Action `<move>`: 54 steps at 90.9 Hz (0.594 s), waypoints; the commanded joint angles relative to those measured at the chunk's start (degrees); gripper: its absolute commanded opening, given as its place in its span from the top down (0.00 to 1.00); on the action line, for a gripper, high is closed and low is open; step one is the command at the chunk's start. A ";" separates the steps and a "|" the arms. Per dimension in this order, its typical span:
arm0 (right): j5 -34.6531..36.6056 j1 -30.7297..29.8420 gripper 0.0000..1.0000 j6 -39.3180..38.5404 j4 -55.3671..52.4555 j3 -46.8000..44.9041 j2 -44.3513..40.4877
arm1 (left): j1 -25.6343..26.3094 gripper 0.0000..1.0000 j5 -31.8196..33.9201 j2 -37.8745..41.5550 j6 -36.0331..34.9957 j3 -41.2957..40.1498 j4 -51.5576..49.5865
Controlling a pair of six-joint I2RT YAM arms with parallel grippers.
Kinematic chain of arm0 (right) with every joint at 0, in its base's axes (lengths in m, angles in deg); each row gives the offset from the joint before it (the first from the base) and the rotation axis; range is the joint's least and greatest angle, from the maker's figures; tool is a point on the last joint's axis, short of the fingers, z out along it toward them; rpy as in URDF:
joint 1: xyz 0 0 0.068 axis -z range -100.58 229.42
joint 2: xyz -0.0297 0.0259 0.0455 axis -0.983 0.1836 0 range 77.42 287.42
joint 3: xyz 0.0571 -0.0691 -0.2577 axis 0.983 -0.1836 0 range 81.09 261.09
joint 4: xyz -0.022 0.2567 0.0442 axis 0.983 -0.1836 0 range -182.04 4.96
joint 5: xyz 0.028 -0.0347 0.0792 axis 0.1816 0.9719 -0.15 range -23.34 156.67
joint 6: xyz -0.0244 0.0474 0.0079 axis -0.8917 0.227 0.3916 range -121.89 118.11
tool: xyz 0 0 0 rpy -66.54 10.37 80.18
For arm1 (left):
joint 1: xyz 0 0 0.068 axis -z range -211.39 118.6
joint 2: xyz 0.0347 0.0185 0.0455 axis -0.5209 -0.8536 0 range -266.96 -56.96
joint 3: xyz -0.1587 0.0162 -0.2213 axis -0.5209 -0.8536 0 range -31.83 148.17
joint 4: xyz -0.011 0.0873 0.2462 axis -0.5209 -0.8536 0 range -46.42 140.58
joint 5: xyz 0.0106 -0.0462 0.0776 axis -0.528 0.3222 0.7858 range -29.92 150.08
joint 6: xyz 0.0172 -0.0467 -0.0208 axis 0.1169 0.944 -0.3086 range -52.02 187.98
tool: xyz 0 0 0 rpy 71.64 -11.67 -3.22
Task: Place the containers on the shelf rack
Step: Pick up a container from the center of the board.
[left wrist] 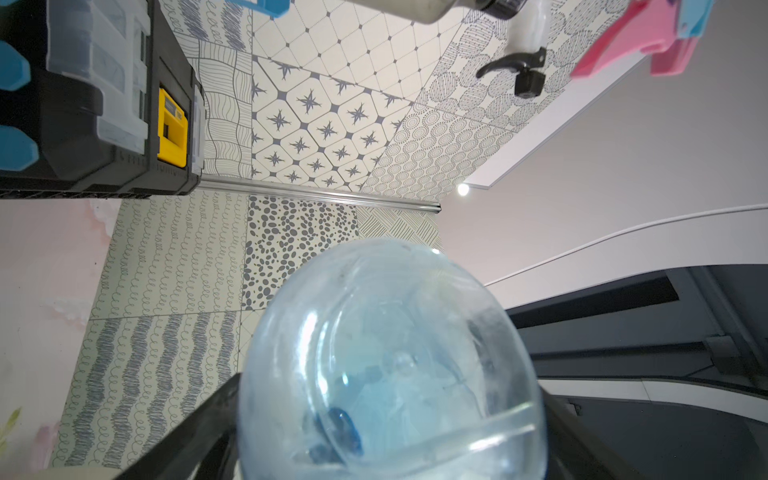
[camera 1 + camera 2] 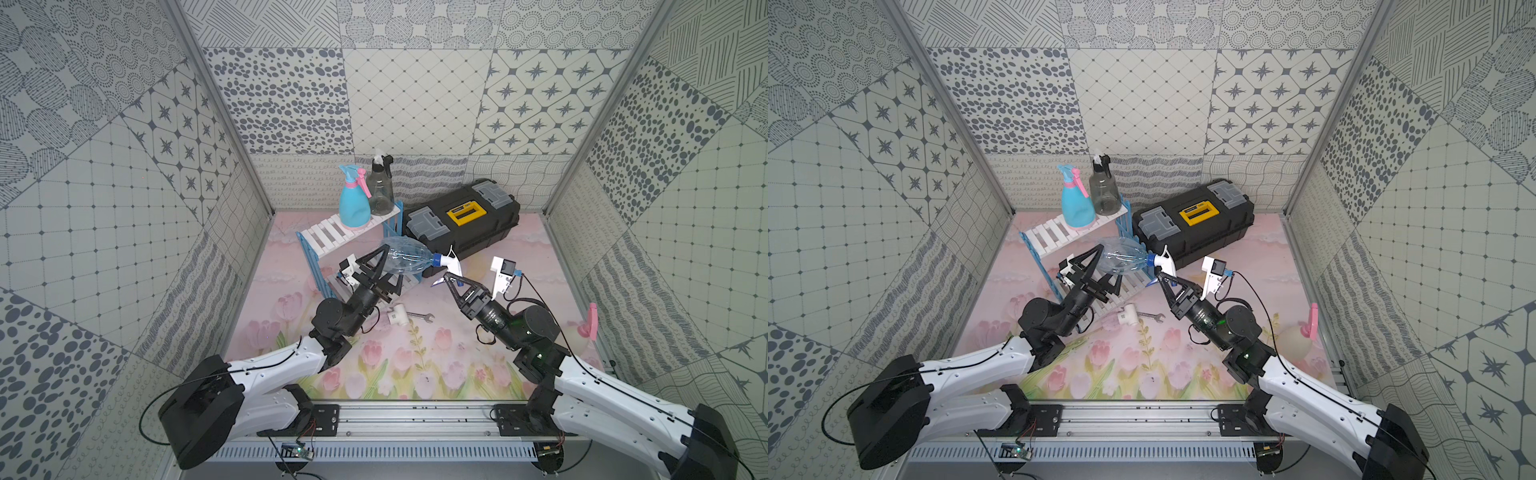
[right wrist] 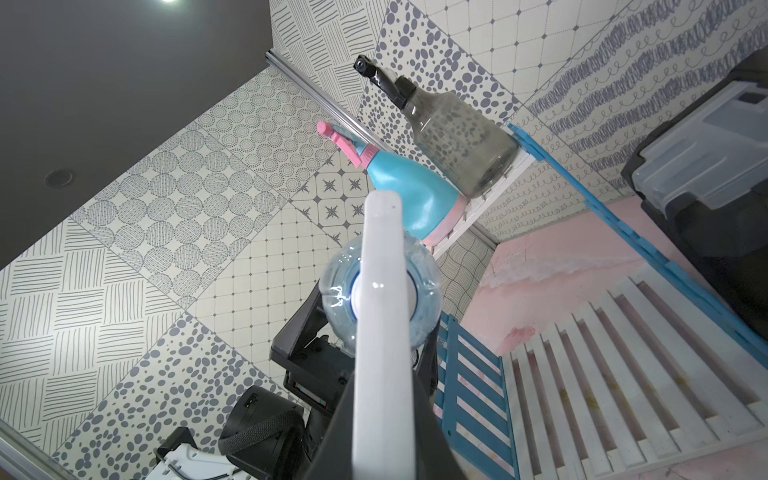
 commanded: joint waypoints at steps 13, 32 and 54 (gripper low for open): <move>6.37 0.04 1.00 -7.02 -15.10 1.77 -9.33 | 0.10 0.03 -6.29 9.79 -12.02 -0.22 -10.98; 10.46 0.12 1.00 -11.53 -32.55 4.09 -17.06 | 0.04 0.02 -7.71 25.94 -31.75 4.20 -40.61; 9.64 0.18 1.00 -18.53 -49.35 16.15 -11.03 | -0.41 0.02 -8.41 35.61 -56.21 14.85 -73.04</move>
